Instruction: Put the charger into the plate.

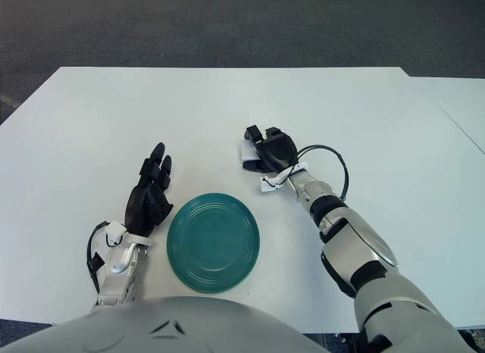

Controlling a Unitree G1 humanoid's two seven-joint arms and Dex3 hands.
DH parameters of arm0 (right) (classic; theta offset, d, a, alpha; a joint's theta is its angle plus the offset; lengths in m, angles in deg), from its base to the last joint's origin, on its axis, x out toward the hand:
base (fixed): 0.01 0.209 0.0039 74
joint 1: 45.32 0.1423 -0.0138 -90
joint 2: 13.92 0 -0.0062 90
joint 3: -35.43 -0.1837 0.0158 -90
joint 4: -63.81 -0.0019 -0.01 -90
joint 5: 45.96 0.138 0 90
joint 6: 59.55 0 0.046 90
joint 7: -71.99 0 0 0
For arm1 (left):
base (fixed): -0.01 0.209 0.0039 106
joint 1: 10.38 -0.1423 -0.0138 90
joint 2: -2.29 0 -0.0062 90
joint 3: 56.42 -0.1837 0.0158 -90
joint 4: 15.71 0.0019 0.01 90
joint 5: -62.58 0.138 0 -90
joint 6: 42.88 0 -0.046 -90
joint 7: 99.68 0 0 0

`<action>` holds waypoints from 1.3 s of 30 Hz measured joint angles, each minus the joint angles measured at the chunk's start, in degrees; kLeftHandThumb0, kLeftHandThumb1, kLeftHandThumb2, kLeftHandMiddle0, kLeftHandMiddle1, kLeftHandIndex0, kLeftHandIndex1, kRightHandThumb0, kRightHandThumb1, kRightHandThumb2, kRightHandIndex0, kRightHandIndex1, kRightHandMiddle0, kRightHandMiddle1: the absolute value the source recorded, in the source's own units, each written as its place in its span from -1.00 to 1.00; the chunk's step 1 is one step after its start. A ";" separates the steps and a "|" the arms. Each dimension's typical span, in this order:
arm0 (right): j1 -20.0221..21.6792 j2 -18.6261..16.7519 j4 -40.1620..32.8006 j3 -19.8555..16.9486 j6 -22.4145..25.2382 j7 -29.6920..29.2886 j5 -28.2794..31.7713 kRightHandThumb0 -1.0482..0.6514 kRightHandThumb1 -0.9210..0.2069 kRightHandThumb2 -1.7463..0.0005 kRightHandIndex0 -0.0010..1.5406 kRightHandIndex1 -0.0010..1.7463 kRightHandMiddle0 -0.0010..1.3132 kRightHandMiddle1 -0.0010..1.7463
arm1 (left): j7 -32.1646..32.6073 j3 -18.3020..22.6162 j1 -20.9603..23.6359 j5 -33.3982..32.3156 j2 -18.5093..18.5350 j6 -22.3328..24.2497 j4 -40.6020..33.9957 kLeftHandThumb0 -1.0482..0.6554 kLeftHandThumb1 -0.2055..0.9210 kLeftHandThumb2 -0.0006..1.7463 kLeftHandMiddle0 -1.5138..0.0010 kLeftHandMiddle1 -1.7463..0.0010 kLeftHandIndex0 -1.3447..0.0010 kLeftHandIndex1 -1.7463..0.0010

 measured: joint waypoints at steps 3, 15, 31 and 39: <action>0.00 0.85 -0.06 0.53 -0.64 -0.55 0.00 -0.50 -1.00 0.24 0.16 1.00 0.14 1.00 | 0.00 -0.32 -0.44 -0.41 0.03 0.45 -0.42 -0.93 1.00 0.19 0.94 0.99 1.00 0.74; -0.60 3.36 -1.76 0.78 -1.00 -0.78 0.01 -0.52 -1.00 0.15 0.17 1.00 0.20 1.00 | 0.02 -1.11 -1.97 -0.95 0.11 1.41 -1.71 -0.93 1.00 0.21 0.93 0.99 1.00 0.74; -10.13 14.36 -28.72 -6.70 -0.28 16.53 1.24 -0.34 -1.00 0.13 0.12 1.00 0.19 1.00 | 1.03 -1.60 -3.97 -1.39 -0.09 4.27 -4.77 -0.93 1.00 0.20 0.94 1.00 1.00 0.72; -12.40 17.99 -44.72 -13.91 0.35 23.15 1.24 -0.31 -1.00 0.14 0.09 1.00 0.18 1.00 | 1.17 -2.00 -4.25 -1.22 -0.12 5.13 -5.46 -0.93 1.00 0.19 0.94 1.00 1.00 0.72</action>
